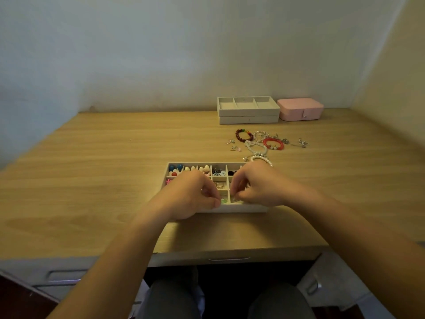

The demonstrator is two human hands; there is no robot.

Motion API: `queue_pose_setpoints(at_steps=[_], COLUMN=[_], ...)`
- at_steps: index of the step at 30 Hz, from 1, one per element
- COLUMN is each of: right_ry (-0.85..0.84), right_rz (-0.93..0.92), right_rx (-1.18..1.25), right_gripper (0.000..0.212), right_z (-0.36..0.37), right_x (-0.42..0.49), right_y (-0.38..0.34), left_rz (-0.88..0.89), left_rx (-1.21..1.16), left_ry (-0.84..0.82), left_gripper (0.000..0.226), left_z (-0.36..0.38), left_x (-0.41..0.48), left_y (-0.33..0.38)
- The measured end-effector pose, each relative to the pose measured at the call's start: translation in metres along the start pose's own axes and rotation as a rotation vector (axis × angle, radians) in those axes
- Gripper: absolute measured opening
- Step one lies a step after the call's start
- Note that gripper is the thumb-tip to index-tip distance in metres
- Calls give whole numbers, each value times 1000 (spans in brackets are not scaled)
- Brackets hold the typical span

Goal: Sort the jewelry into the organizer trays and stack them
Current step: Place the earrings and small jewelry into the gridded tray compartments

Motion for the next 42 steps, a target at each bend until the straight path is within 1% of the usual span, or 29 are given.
queue_pose_setpoints(at_steps=[2, 6, 14, 20, 23, 26, 31, 34, 38, 40, 42], right_ry=[11, 51, 68, 93, 96, 94, 119, 137, 114, 147, 242], right_rz=[2, 28, 55, 97, 81, 55, 48, 51, 24, 38, 69], right_rx=[-5, 8, -23, 52, 130, 156, 163, 169, 146, 153, 168], right_gripper=[13, 13, 13, 22, 23, 21, 20, 21, 19, 17, 15], right_z=[2, 4, 4, -7, -8, -2, 2, 1, 4, 1, -5], right_x=[0, 0, 0, -5, -10, -12, -10, -9, -9, -9, -9], right_y=[-1, -3, -4, 9, 8, 2, 2, 2, 2, 4, 10], left_rz=[2, 8, 3, 3, -3, -3, 4, -12, -11, -15, -24], left_rx=[15, 23, 34, 49, 43, 65, 64, 36, 66, 68, 65], left_ry=[-13, -29, -48, -48, -51, -51, -37, -68, -70, -64, -68], left_gripper=[18, 13, 2, 5, 11, 17, 6, 10, 6, 7, 8], left_z=[-1, -2, -3, -4, -3, -1, -1, -2, -1, -1, 0], left_x=[2, 4, 8, 11, 14, 17, 16, 16, 18, 19, 19], left_y=[1, 2, 1, -2, 1, 5, 4, 2, 3, 3, 3])
Point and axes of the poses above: each hand's wrist, its own x-axis towards the middle knuckle, its own z-axis out of the palm, y = z × x, the point moved 2 cm from there along x, towards the middle knuckle, and after that the axes turned 14 degrees about -x, right-handed, at the moved point
